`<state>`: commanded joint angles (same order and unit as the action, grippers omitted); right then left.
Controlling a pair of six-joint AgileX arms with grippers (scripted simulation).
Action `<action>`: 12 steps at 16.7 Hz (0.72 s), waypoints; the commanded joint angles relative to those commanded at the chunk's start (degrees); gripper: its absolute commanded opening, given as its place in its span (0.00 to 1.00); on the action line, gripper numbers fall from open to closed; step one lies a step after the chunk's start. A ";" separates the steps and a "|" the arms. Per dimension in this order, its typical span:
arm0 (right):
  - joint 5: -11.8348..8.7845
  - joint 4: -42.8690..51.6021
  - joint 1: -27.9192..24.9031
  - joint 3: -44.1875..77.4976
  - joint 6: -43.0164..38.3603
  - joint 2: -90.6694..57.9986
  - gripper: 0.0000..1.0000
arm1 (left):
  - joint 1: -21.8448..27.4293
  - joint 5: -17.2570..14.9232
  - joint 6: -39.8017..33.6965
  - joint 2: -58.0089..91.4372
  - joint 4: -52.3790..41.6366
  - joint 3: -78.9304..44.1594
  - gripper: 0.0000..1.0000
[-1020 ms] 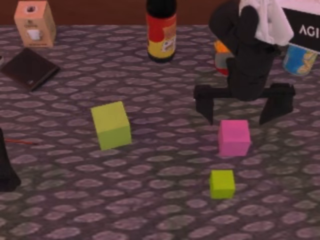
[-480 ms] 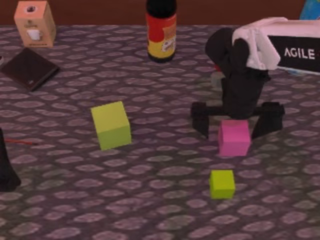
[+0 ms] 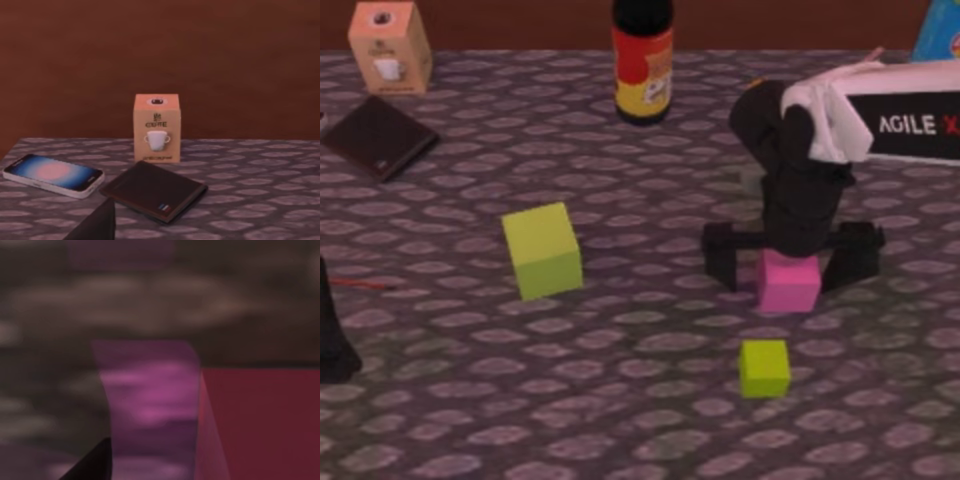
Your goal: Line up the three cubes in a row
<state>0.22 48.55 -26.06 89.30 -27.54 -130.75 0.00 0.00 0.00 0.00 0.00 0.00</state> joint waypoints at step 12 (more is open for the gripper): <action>0.00 0.00 0.00 0.00 0.00 0.00 0.02 | 0.00 0.00 0.00 0.00 0.00 0.00 1.00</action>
<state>0.22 48.55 -26.06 89.30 -27.54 -130.75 0.00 0.00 0.00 0.00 0.00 0.00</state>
